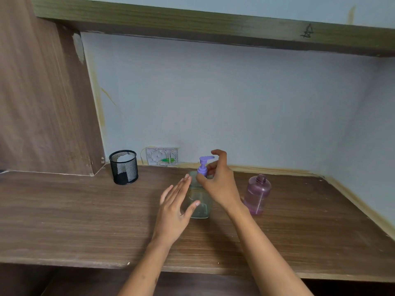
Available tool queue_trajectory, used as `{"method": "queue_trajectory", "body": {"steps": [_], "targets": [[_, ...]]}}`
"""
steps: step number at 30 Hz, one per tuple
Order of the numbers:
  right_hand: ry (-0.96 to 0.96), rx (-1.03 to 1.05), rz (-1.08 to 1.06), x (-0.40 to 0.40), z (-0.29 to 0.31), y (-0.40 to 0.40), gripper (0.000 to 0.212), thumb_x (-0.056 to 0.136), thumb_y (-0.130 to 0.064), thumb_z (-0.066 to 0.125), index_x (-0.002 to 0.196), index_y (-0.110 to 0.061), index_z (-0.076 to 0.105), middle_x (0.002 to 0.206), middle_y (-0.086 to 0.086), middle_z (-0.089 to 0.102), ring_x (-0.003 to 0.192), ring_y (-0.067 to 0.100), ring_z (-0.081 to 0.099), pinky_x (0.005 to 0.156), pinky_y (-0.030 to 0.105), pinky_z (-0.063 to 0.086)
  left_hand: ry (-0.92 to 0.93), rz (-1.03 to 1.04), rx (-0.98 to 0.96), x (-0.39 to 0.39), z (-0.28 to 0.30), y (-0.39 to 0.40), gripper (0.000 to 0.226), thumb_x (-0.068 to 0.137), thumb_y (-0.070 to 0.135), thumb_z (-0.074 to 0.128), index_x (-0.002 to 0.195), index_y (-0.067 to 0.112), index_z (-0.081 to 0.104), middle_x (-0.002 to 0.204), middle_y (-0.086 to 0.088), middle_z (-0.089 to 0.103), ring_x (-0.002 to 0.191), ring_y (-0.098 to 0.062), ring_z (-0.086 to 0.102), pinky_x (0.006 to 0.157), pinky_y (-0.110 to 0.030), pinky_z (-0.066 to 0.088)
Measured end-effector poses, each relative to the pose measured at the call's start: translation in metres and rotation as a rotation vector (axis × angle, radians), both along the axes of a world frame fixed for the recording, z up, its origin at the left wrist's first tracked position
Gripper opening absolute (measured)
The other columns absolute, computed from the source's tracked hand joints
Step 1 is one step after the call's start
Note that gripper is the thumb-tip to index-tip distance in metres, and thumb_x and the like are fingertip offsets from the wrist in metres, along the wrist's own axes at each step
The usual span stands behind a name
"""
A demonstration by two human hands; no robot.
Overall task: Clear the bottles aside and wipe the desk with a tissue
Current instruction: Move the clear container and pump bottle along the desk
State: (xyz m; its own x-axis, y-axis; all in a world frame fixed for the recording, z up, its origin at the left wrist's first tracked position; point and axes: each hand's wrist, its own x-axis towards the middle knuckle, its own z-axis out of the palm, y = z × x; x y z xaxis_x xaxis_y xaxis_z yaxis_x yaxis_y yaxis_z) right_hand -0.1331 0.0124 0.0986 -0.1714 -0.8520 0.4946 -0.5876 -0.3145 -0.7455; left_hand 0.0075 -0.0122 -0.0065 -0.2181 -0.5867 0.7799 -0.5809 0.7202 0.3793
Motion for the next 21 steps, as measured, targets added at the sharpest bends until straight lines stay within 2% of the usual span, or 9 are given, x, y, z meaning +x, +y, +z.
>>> {"method": "queue_trajectory", "body": {"steps": [2, 5, 7, 9, 12, 16, 19, 21], "targets": [[-0.031, 0.018, 0.043, -0.001, 0.002, 0.001, 0.058, 0.08, -0.014, 0.066, 0.126, -0.026, 0.032, 0.089, -0.003, 0.062, 0.083, 0.01, 0.062, 0.069, 0.014, 0.046, 0.0, 0.003, -0.002, 0.0, 0.0, 0.0, 0.066, 0.092, 0.051, 0.051, 0.148, 0.022, 0.033, 0.151, 0.008, 0.038, 0.137, -0.002, 0.038, 0.115, -0.034, 0.026], [-0.015, 0.007, 0.024, 0.0, 0.001, 0.001, 0.064, 0.076, -0.025, 0.071, 0.127, -0.028, 0.032, 0.109, -0.001, 0.056, 0.092, 0.011, 0.058, 0.078, 0.021, 0.049, 0.004, 0.0, -0.006, 0.0, 0.001, 0.0, 0.066, 0.091, 0.05, 0.052, 0.148, 0.022, 0.033, 0.151, 0.009, 0.038, 0.137, -0.001, 0.037, 0.115, -0.033, 0.026], [0.051, -0.023, -0.047, 0.001, -0.001, -0.001, 0.068, 0.076, -0.038, 0.074, 0.129, -0.026, 0.032, 0.108, -0.002, 0.052, 0.096, 0.012, 0.055, 0.081, 0.025, 0.048, 0.004, -0.004, -0.005, 0.0, 0.001, 0.001, 0.066, 0.091, 0.048, 0.054, 0.148, 0.023, 0.033, 0.152, 0.009, 0.037, 0.137, -0.001, 0.036, 0.115, -0.034, 0.027], [0.07, -0.032, -0.079, 0.003, -0.001, -0.002, 0.07, 0.076, -0.043, 0.076, 0.129, -0.024, 0.033, 0.093, -0.005, 0.054, 0.084, 0.009, 0.056, 0.073, 0.02, 0.046, 0.001, -0.004, -0.001, -0.001, 0.002, 0.001, 0.066, 0.091, 0.047, 0.055, 0.149, 0.023, 0.032, 0.152, 0.01, 0.037, 0.138, -0.001, 0.036, 0.114, -0.035, 0.027], [0.05, -0.016, -0.041, 0.002, 0.001, -0.001, 0.063, 0.08, -0.029, 0.074, 0.127, -0.022, 0.033, 0.074, -0.008, 0.055, 0.069, 0.006, 0.057, 0.063, 0.016, 0.043, 0.013, -0.006, -0.003, -0.001, 0.001, 0.0, 0.065, 0.091, 0.047, 0.055, 0.147, 0.021, 0.035, 0.151, 0.009, 0.038, 0.137, -0.001, 0.038, 0.114, -0.035, 0.028], [-0.028, 0.028, 0.055, 0.002, 0.006, 0.005, 0.068, 0.082, -0.013, 0.066, 0.134, -0.024, 0.024, 0.092, -0.006, 0.06, 0.082, 0.004, 0.06, 0.068, 0.011, 0.042, 0.012, -0.007, 0.0, 0.0, 0.0, 0.001, 0.065, 0.091, 0.048, 0.054, 0.148, 0.023, 0.033, 0.152, 0.01, 0.037, 0.137, -0.001, 0.038, 0.114, -0.035, 0.028], [-0.011, 0.024, 0.017, 0.003, 0.009, 0.007, 0.075, 0.08, -0.022, 0.07, 0.136, -0.026, 0.021, 0.108, -0.002, 0.054, 0.08, 0.006, 0.058, 0.07, 0.016, 0.043, 0.009, -0.005, 0.002, 0.0, 0.001, 0.001, 0.066, 0.092, 0.049, 0.053, 0.148, 0.023, 0.032, 0.152, 0.01, 0.037, 0.137, -0.001, 0.037, 0.113, -0.037, 0.029], [0.053, -0.008, -0.05, 0.003, 0.007, 0.005, 0.079, 0.078, -0.036, 0.074, 0.136, -0.027, 0.022, 0.105, -0.003, 0.052, 0.084, 0.009, 0.057, 0.075, 0.021, 0.045, 0.015, -0.015, 0.002, 0.0, 0.002, 0.002, 0.066, 0.091, 0.048, 0.054, 0.149, 0.023, 0.032, 0.152, 0.01, 0.037, 0.137, -0.001, 0.038, 0.113, -0.038, 0.03]]}}
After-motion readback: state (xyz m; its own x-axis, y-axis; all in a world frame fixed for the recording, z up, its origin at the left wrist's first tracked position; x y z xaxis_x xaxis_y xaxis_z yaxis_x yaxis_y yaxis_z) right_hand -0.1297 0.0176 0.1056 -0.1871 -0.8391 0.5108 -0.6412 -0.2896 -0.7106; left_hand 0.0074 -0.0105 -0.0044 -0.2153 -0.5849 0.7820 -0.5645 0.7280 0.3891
